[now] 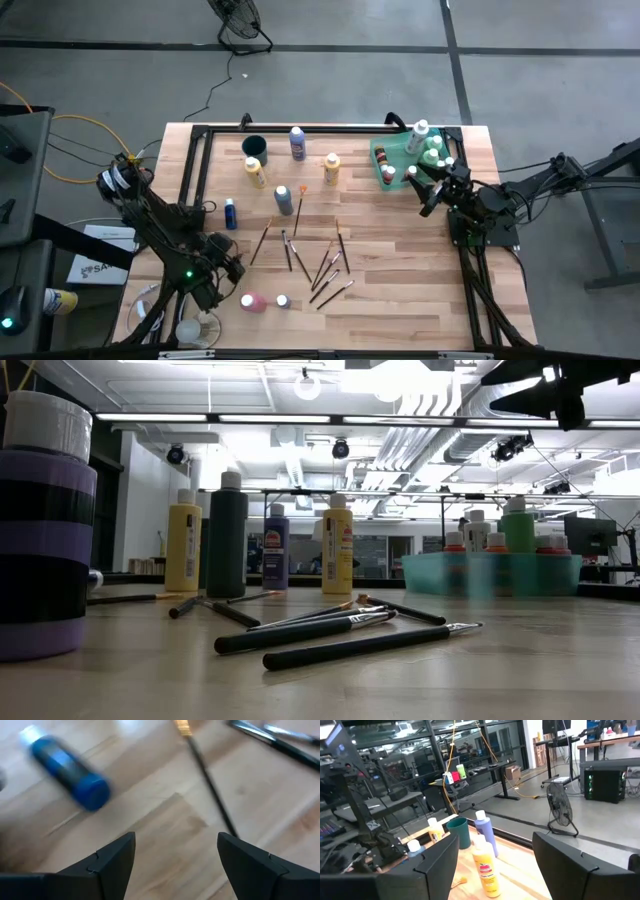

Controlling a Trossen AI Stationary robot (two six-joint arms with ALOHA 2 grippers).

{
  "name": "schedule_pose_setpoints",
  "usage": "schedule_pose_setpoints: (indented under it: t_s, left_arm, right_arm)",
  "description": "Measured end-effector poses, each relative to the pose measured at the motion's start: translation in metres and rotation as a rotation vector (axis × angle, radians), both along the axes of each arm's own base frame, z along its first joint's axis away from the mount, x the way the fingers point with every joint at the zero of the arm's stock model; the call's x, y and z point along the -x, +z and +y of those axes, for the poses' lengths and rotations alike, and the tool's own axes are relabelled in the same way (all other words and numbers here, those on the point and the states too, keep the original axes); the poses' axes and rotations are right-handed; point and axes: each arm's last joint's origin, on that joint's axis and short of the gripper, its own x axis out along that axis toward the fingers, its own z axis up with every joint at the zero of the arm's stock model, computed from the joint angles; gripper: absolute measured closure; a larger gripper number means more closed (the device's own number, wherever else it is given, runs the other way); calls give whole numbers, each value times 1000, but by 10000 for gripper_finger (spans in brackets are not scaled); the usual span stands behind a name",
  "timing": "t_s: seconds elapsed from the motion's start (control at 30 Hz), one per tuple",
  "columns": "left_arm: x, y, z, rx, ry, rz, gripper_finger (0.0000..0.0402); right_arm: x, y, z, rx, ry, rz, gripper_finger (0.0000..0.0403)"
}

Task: Pick & Place Paint Supplies
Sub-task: Put the small blue paint bottle into the green bin

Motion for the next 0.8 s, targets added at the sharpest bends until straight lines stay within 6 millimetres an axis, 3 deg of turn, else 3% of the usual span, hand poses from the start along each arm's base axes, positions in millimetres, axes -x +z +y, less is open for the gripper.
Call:
schedule_pose_setpoints:
  t_s: [0.23, 0.4, 0.63, 0.8]
  left_arm:
    - [8, 46, 38, 48, 248, 28, 129]
    - [9, 70, 72, 180, 420, 16, 129]
    - [7, 81, 107, 313, 587, 22, 129]
    - [-6, 81, 122, 349, 616, -17, 129]
  right_arm:
    - [0, 0, 0, -3, 0, -3, 156]
    - [0, 0, 0, -3, 0, -3, 156]
    - [0, 0, 0, -3, 0, -3, 156]
    - [0, 0, 0, -2, 1, -1, 156]
